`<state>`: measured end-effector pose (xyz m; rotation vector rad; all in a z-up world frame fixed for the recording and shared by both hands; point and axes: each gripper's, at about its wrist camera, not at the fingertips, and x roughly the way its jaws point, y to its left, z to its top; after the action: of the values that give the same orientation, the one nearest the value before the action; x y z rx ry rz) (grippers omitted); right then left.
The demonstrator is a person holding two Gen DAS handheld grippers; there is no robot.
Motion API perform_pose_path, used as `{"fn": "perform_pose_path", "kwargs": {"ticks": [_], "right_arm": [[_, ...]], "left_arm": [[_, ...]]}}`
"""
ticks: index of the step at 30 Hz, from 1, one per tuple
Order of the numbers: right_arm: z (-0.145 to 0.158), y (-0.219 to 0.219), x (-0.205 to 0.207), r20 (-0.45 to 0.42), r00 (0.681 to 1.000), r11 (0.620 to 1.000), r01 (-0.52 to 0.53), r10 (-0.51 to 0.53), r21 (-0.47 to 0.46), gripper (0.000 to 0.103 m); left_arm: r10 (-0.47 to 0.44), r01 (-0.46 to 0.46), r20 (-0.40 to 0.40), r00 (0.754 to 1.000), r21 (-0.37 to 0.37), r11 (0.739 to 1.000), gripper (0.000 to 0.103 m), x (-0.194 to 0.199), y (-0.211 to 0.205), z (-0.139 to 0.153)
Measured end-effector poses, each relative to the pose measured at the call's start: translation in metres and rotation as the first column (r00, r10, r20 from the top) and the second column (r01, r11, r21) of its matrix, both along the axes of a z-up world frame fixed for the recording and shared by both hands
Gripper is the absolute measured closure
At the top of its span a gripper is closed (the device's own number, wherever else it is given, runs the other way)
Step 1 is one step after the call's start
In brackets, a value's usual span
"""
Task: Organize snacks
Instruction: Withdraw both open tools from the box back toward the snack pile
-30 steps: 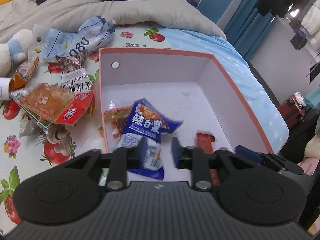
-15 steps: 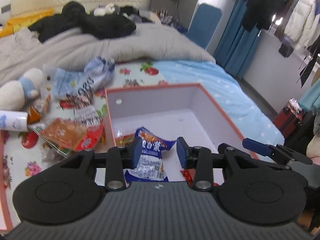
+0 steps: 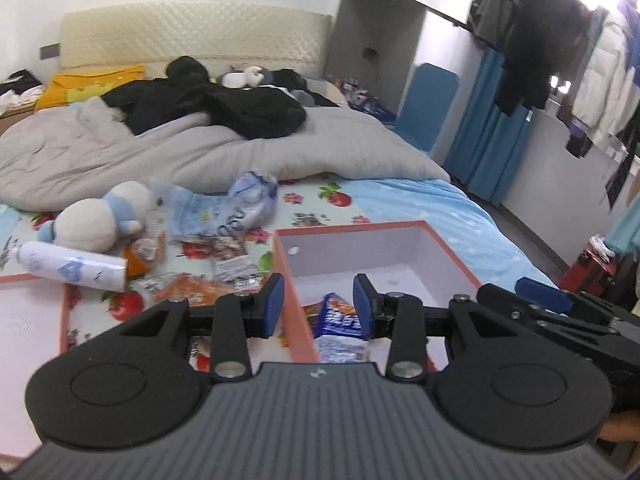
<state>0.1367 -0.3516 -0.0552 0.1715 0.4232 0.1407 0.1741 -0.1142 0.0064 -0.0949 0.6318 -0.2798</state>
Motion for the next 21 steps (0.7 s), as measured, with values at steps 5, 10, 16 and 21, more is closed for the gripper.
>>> {"fn": "perform_pose_path", "kwargs": {"ticks": [5,10,16,21], "right_arm": [[-0.004,0.022,-0.006,0.004,0.999,0.999,-0.051,0.051,0.002,0.038],[-0.014,0.043,-0.016,-0.012,0.995,0.995,-0.095,0.095,0.015,0.038],[-0.028,0.067,-0.031,-0.034,0.993,0.993,-0.116,0.116,0.003,0.037],[-0.038,0.083,-0.041,-0.043,0.991,0.992,-0.124,0.124,-0.006,0.037]], "left_arm": [[0.036,-0.037,-0.021,0.999,-0.028,0.999,0.06,-0.016,0.028,-0.01],[0.043,-0.044,-0.045,0.998,-0.027,0.999,0.06,-0.029,0.048,-0.026],[0.066,-0.067,-0.052,0.996,-0.024,0.997,0.06,-0.04,0.069,-0.042],[0.068,-0.069,-0.075,0.995,-0.011,0.998,0.06,-0.047,0.083,-0.057]]}}
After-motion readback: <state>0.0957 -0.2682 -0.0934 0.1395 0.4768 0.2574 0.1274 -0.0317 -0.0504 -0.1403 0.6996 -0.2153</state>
